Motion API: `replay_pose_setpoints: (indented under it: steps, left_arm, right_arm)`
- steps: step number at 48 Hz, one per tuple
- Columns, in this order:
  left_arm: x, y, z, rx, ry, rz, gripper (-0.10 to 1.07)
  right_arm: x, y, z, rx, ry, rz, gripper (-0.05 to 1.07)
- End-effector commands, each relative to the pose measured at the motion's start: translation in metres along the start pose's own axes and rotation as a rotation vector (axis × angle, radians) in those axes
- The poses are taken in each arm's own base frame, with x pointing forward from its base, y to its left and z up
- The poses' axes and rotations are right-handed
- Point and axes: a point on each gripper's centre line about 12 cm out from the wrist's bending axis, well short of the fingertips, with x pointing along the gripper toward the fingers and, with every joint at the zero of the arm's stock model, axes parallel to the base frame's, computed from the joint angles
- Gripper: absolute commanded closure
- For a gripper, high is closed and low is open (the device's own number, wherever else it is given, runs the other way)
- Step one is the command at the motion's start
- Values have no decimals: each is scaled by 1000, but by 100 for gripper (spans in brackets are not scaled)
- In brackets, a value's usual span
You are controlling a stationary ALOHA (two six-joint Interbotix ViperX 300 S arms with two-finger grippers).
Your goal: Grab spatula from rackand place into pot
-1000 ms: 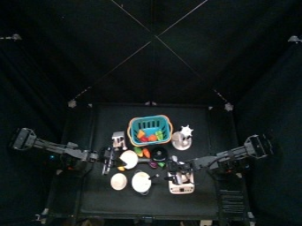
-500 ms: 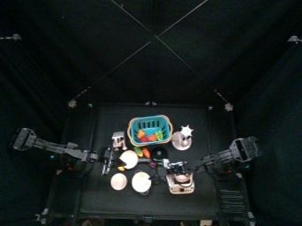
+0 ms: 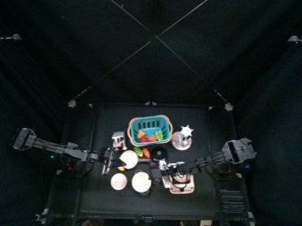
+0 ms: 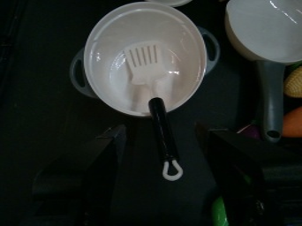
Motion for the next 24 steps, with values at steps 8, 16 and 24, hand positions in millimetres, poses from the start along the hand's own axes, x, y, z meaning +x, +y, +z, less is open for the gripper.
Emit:
replay_pose_setpoints:
  steps: [8, 16, 24]
  left_arm:
    - [1, 0, 5, -1, -17, 0, 60]
    - [1, 0, 5, -1, -20, 0, 60]
    - [1, 0, 3, -1, -14, 2, 60]
  right_arm:
    - [0, -2, 16, -6, 0, -8, 18]
    - [1, -3, 18, -2, 12, -11, 31]
    - [1, -2, 18, -6, 13, -10, 40]
